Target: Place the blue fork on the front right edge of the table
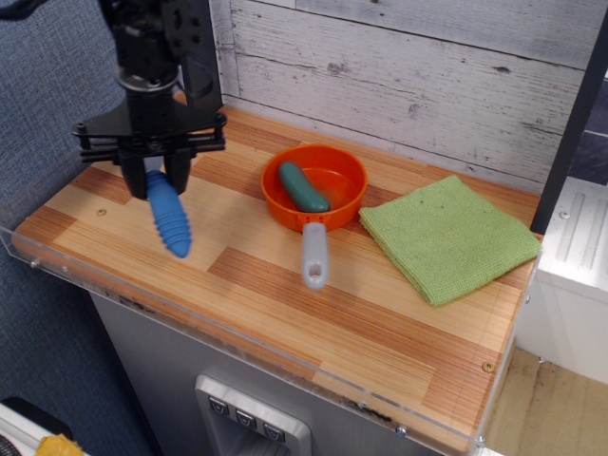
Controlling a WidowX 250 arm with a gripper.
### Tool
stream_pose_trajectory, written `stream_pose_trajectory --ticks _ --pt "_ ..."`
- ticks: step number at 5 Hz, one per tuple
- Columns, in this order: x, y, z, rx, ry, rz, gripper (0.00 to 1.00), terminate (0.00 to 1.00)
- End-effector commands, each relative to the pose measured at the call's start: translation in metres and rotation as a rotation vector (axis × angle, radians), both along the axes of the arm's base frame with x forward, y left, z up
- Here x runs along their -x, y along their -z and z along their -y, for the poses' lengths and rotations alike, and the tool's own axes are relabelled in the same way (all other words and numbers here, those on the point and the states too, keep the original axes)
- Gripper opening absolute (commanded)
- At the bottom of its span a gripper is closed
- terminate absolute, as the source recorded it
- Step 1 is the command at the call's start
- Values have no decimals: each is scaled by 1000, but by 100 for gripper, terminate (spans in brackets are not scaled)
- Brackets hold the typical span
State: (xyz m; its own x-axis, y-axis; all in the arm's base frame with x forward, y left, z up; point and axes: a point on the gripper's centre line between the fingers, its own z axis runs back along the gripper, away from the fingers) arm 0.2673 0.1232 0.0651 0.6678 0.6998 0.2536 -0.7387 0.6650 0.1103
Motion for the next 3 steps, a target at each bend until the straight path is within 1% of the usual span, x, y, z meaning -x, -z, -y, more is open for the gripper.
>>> stream_pose_trajectory --ticks 1,2,3 --pt "15 -32 25 28 -336 118 0 0" --pt "29 -35 42 82 -447 155 0 0" --pt "34 -30 71 122 -521 111 0 0"
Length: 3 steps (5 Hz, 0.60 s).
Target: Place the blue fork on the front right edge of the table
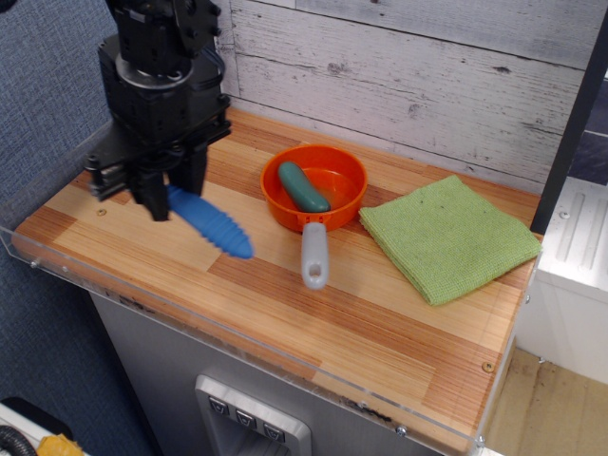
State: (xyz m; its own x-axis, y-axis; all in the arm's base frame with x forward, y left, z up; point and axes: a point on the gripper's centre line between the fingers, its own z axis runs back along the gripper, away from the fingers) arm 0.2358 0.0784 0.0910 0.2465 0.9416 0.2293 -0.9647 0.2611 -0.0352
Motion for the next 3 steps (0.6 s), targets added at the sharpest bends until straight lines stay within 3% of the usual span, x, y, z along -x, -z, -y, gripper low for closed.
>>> stream_pose_trajectory --ticks 1,2,3 --pt "9 -2 54 61 -115 49 0 0" --pt "9 2 79 120 -121 78 0 0" --pt "9 9 100 125 -125 54 0 0"
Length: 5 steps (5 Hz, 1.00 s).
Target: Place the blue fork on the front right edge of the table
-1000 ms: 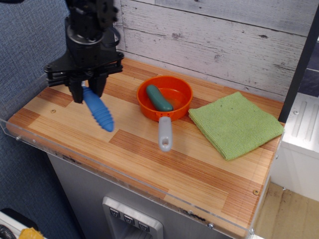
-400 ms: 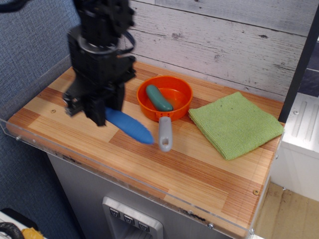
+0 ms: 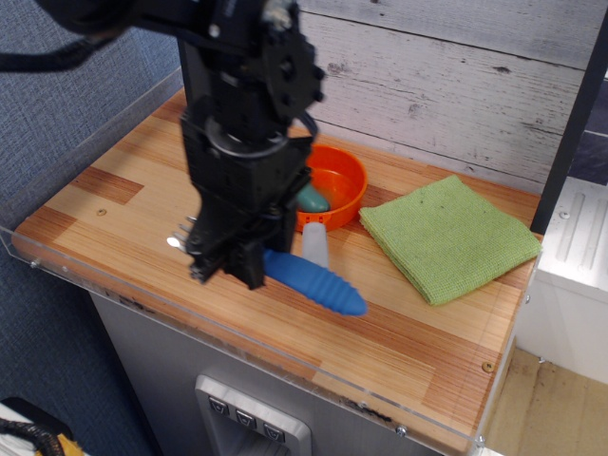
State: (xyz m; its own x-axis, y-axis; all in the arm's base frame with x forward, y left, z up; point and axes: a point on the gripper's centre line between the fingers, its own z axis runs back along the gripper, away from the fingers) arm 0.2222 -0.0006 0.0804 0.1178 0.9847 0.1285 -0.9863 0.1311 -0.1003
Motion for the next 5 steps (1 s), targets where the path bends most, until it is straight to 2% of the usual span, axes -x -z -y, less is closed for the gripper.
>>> stream_pose_trajectory --ticks 1,2,3,5 --pt "-5 12 40 52 -29 -17 0 0" --pt "-7 21 51 7 -16 -28 0 0" --pt "-10 31 52 -7 -42 -53 0 0" --pt "-11 43 53 7 -101 -75 0 0"
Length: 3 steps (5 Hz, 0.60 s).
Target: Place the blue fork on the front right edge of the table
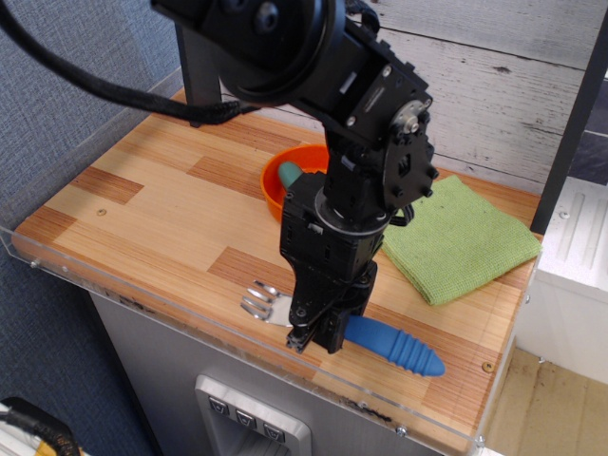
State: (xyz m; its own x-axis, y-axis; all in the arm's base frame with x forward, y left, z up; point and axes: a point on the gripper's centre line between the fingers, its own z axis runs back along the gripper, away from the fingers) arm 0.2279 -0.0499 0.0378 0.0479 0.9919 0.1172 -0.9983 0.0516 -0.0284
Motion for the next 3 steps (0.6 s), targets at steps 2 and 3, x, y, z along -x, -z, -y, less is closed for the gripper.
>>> stream_pose_trajectory --ticks 2,3 --pt "-9 14 9 -17 -1 15 0 0" --pt "-11 22 13 -29 0 13 0 0"
